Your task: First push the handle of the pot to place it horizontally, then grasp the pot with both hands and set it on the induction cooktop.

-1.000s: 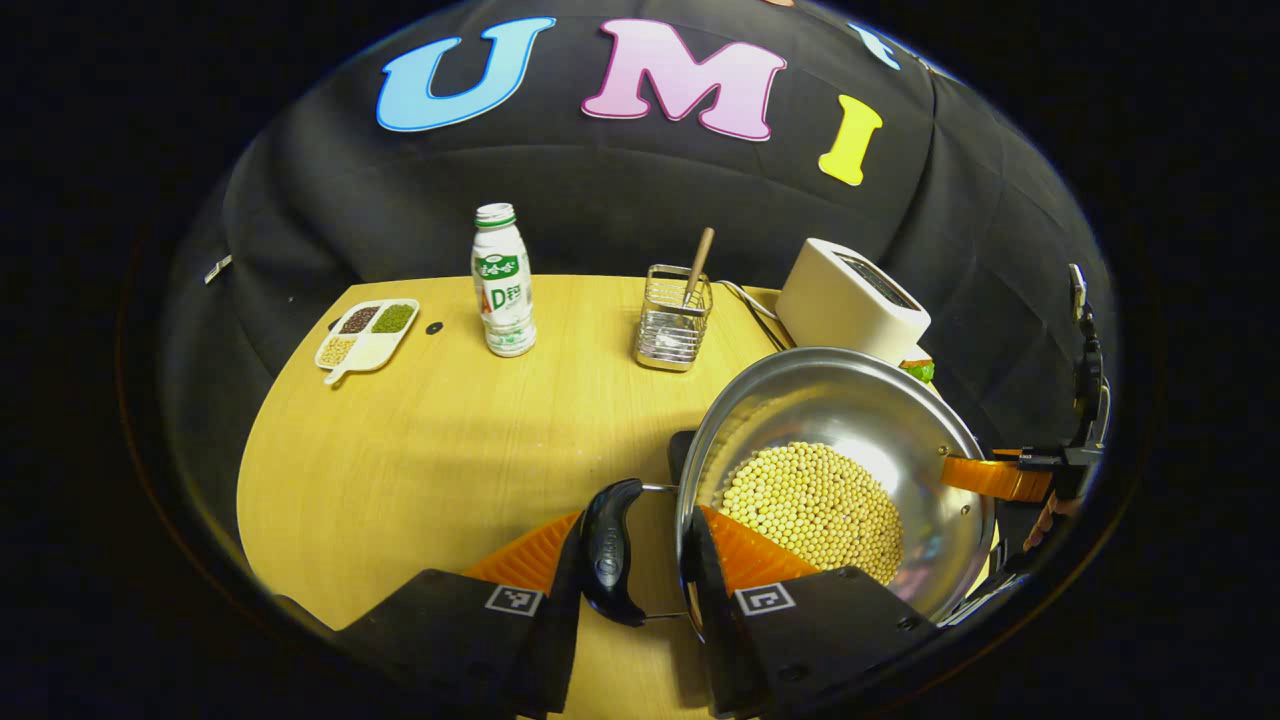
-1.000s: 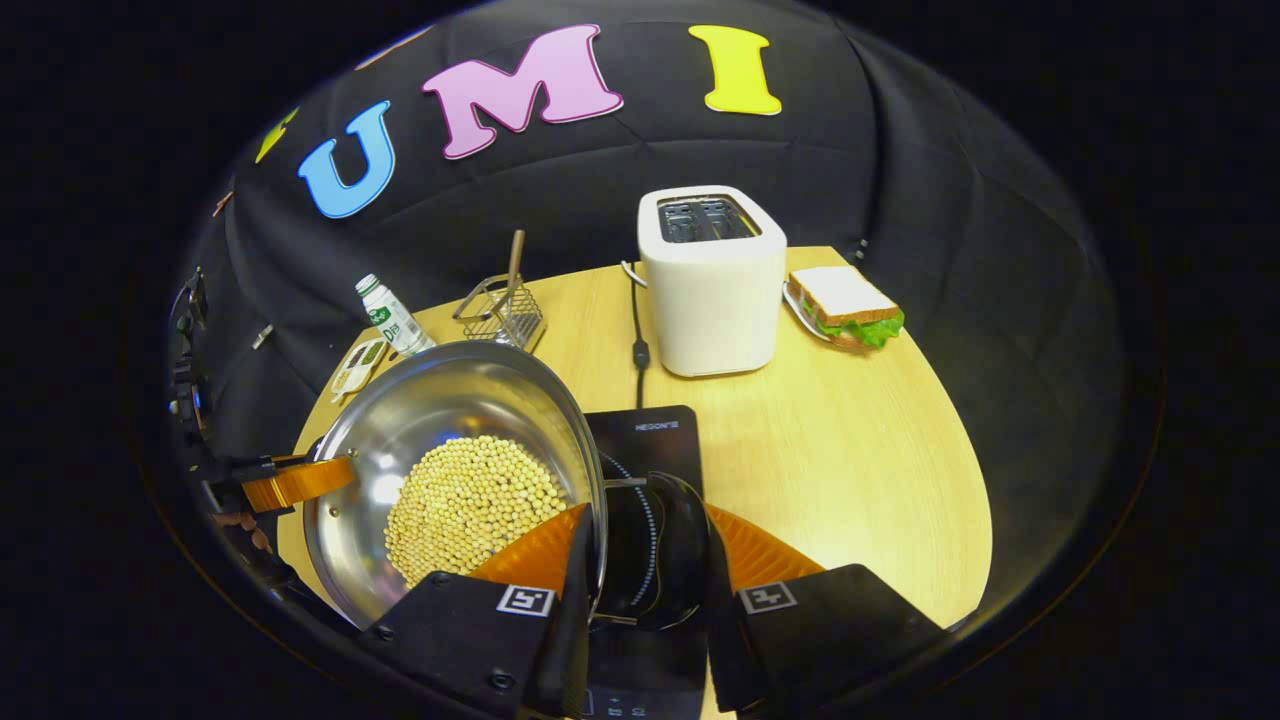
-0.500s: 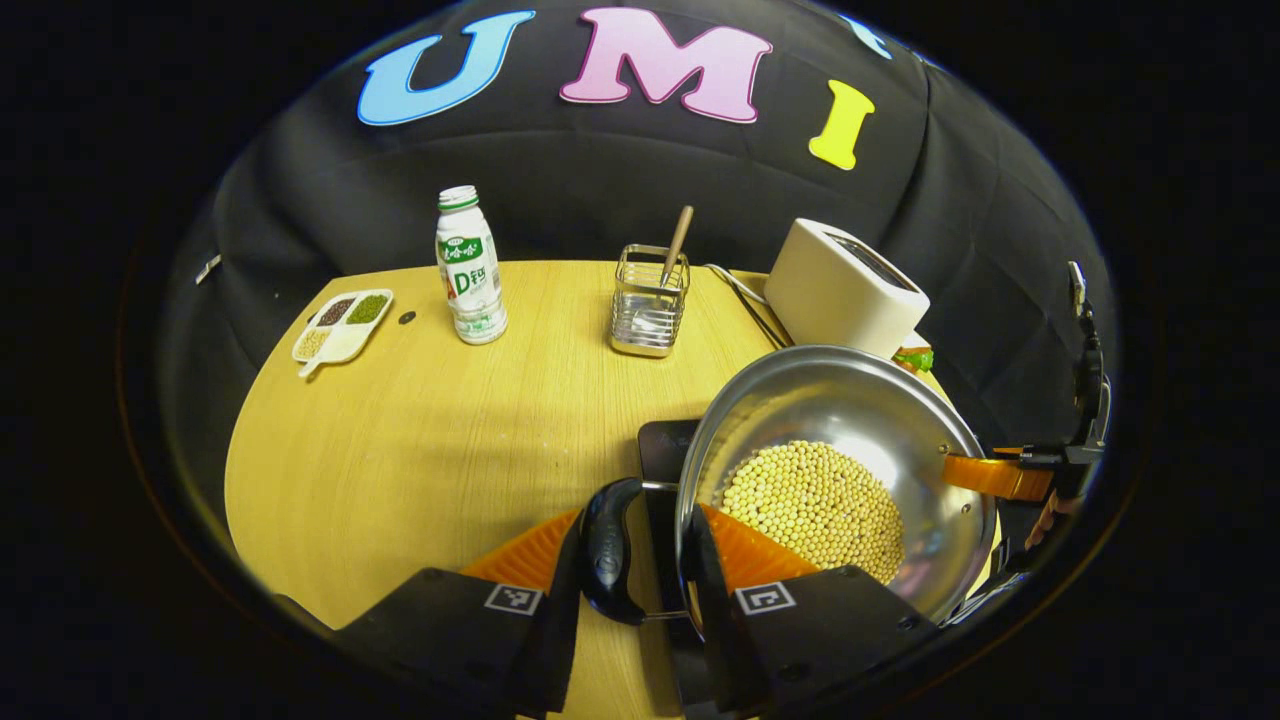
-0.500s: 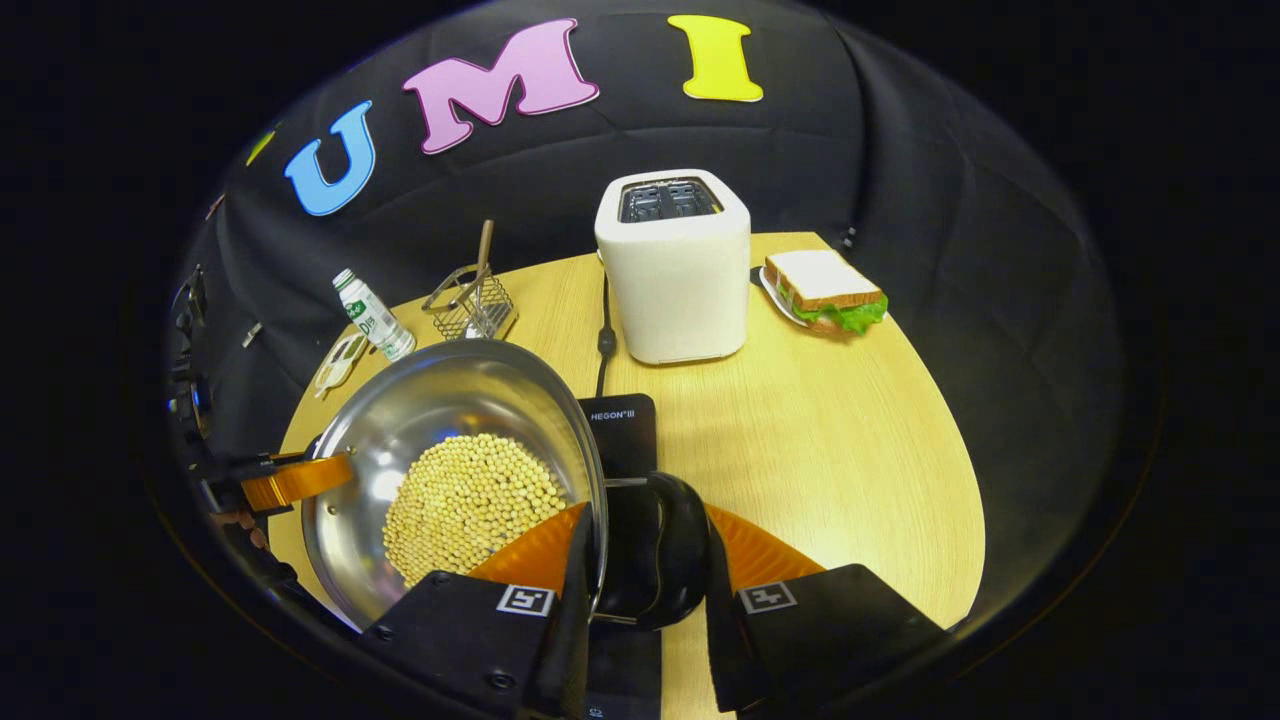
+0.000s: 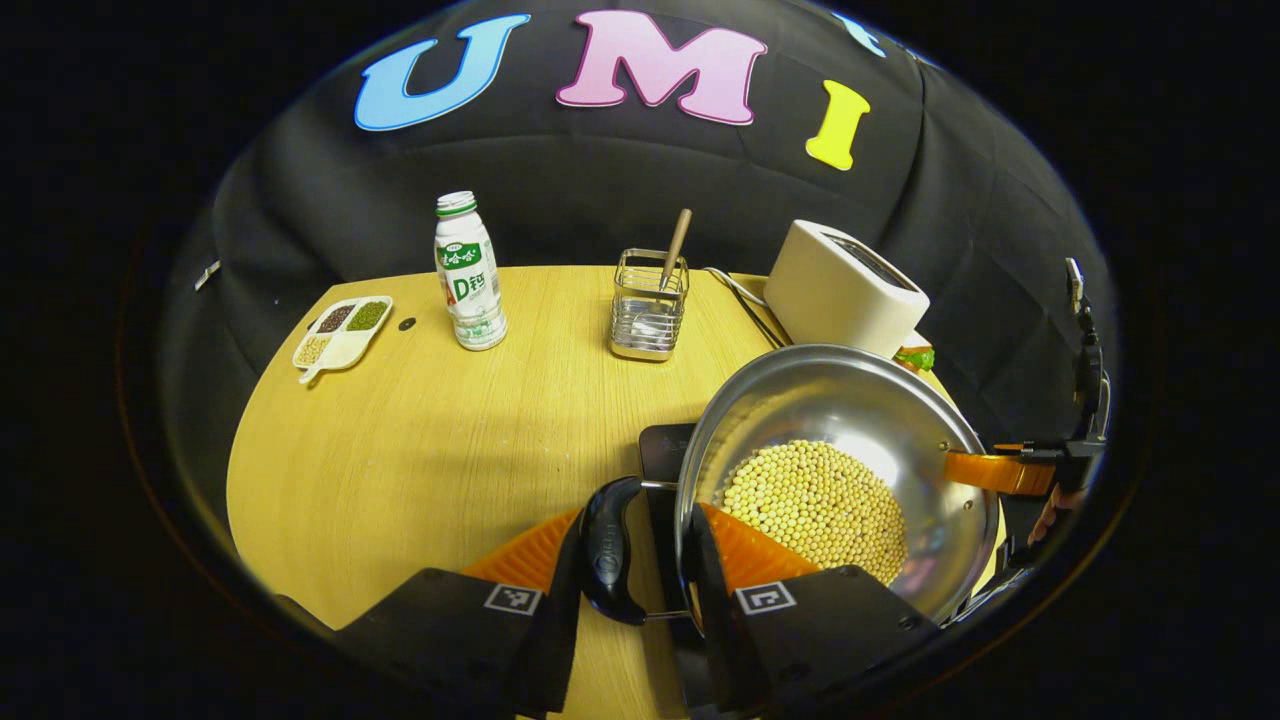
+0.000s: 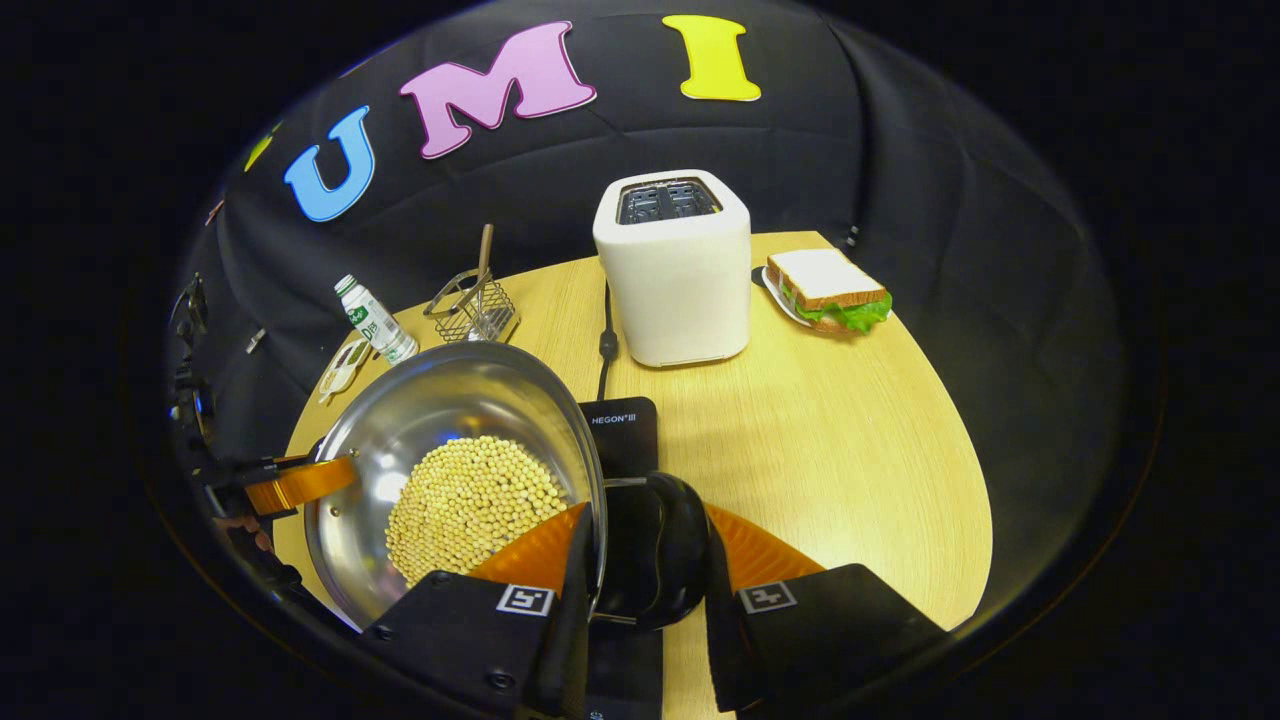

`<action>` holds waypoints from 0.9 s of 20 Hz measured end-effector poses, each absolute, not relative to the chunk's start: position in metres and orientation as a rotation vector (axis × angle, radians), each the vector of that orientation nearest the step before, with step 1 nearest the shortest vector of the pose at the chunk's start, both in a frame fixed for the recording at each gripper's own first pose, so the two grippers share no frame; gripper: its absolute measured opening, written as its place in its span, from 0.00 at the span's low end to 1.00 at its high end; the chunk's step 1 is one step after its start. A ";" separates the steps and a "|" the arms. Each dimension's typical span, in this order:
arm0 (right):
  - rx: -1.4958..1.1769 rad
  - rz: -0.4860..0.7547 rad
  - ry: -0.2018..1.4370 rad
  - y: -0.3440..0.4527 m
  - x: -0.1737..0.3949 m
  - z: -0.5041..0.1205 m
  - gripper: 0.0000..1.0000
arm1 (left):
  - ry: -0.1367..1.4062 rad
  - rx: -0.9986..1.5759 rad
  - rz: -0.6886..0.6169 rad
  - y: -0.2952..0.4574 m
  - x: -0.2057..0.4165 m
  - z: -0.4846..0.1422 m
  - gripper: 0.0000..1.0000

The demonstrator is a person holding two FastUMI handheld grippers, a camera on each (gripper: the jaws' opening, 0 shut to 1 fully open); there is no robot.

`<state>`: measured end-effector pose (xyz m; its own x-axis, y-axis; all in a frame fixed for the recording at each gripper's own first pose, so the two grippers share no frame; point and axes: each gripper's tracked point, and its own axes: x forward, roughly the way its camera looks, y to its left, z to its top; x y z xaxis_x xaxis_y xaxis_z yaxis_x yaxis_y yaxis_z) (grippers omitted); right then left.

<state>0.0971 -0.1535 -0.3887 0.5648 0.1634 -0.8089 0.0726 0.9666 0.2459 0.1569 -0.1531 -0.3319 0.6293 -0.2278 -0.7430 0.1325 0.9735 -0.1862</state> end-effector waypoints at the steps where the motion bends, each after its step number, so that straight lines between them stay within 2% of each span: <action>1: 0.268 0.053 0.973 -0.154 0.098 -0.388 0.52 | 0.866 -0.119 -0.207 -0.153 0.156 -0.332 0.56; 3: 0.271 0.051 0.975 -0.155 0.097 -0.387 0.52 | 0.864 -0.123 -0.205 -0.153 0.157 -0.331 0.56; 4: 0.273 0.050 0.976 -0.155 0.097 -0.388 0.48 | 0.864 -0.124 -0.205 -0.153 0.157 -0.332 0.57; 5: 0.274 0.050 0.978 -0.155 0.098 -0.389 0.53 | 0.865 -0.127 -0.205 -0.153 0.157 -0.332 0.57; 10: 0.265 0.042 0.982 -0.155 0.096 -0.388 0.59 | 0.868 -0.131 -0.209 -0.153 0.157 -0.332 0.60; 11: 0.261 0.039 0.983 -0.155 0.096 -0.388 0.55 | 0.870 -0.130 -0.210 -0.153 0.157 -0.332 0.60; 12: 0.257 0.038 0.980 -0.155 0.096 -0.388 0.61 | 0.872 -0.130 -0.213 -0.153 0.156 -0.332 0.61; 14: 0.251 0.043 0.972 -0.154 0.096 -0.385 0.63 | 0.876 -0.129 -0.208 -0.151 0.156 -0.333 0.63; 15: 0.254 0.051 0.973 -0.151 0.096 -0.383 0.68 | 0.869 -0.138 -0.206 -0.151 0.155 -0.331 0.65; 16: 0.246 0.043 0.970 -0.153 0.096 -0.385 0.80 | 0.853 -0.144 -0.193 -0.149 0.157 -0.328 0.77; 17: 0.242 0.036 0.964 -0.156 0.097 -0.383 0.92 | 0.833 -0.154 -0.190 -0.147 0.159 -0.323 0.83; 18: 0.241 0.027 0.953 -0.158 0.097 -0.380 0.99 | 0.824 -0.157 -0.186 -0.145 0.160 -0.320 0.95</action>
